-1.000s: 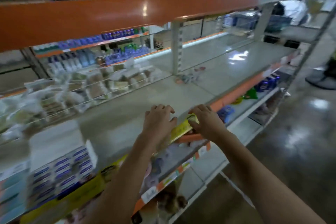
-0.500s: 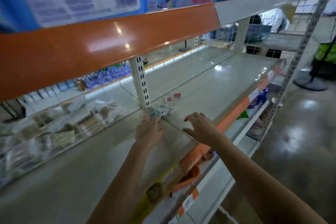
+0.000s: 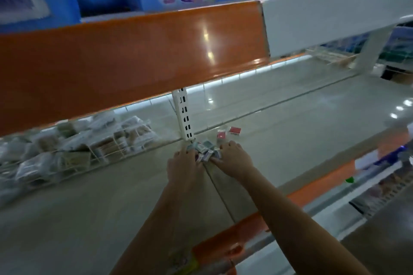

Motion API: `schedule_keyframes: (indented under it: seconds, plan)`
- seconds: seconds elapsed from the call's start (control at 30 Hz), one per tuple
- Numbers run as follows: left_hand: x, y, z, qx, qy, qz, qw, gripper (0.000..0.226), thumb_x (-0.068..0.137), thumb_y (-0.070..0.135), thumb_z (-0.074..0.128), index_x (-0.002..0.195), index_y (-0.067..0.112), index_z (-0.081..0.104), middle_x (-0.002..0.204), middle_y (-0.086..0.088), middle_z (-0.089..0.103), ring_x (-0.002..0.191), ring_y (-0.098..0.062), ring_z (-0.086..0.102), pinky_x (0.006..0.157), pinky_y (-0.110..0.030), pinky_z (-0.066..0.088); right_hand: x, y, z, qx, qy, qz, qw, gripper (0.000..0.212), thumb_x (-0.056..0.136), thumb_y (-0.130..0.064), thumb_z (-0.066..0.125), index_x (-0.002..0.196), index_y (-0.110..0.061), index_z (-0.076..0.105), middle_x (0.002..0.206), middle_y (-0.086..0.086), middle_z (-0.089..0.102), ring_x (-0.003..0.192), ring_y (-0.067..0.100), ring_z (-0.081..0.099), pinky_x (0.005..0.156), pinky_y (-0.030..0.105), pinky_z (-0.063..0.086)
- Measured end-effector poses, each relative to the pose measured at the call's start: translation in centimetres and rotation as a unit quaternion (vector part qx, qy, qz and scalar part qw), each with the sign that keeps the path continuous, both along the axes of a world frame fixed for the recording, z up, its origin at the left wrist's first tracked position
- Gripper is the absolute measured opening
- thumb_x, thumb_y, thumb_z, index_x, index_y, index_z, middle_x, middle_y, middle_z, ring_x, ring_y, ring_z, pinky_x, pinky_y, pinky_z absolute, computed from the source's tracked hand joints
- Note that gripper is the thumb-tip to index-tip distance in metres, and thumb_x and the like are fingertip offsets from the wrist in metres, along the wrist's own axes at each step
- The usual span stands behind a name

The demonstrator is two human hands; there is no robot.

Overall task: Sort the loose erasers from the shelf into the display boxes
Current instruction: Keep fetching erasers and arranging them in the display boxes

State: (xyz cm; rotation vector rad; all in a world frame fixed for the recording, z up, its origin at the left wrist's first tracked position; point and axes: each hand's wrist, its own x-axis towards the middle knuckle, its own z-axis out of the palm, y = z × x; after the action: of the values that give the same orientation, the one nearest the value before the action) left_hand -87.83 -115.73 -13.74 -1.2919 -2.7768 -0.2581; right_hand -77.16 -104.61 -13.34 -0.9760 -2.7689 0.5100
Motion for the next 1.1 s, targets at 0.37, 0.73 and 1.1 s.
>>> schedule_keyframes:
  seconds: [0.37, 0.73, 1.1]
  plan:
    - [3.3, -1.0, 1.6, 0.068, -0.086, 0.144, 0.983, 0.039, 0.087, 0.03, 0.058, 0.124, 0.02, 0.049, 0.116, -0.001, 0.061, 0.104, -0.022, 0.057, 0.089, -0.035, 0.044, 0.4, 2.9, -0.9, 0.002, 0.065, 0.119, 0.991, 0.031, 0.09, -0.031, 0.055, 0.113, -0.01, 0.055, 0.117, 0.01, 0.056, 0.108, 0.024, 0.051, 0.089, 0.032, 0.045]
    - [5.6, -13.2, 3.5, 0.295, -0.268, 0.216, 0.891, 0.016, 0.091, 0.033, 0.06, 0.094, 0.023, 0.048, 0.077, -0.003, 0.06, 0.062, -0.013, 0.056, 0.061, -0.032, 0.046, 0.5, -7.9, 3.2, -0.072, 0.087, 0.289, 0.951, 0.029, 0.089, -0.029, 0.057, 0.112, -0.013, 0.054, 0.113, 0.002, 0.056, 0.097, 0.021, 0.058, 0.078, 0.03, 0.045]
    - [7.2, -34.8, 4.1, 0.406, -0.307, 0.302, 0.806, 0.017, 0.092, 0.024, 0.058, 0.077, 0.021, 0.052, 0.055, 0.01, 0.056, 0.046, -0.006, 0.044, 0.046, -0.021, 0.034, -1.8, -28.1, 3.7, -0.18, 0.093, 0.397, 0.895, 0.019, 0.084, -0.021, 0.066, 0.099, -0.011, 0.061, 0.088, 0.004, 0.066, 0.082, 0.025, 0.063, 0.07, 0.031, 0.048]
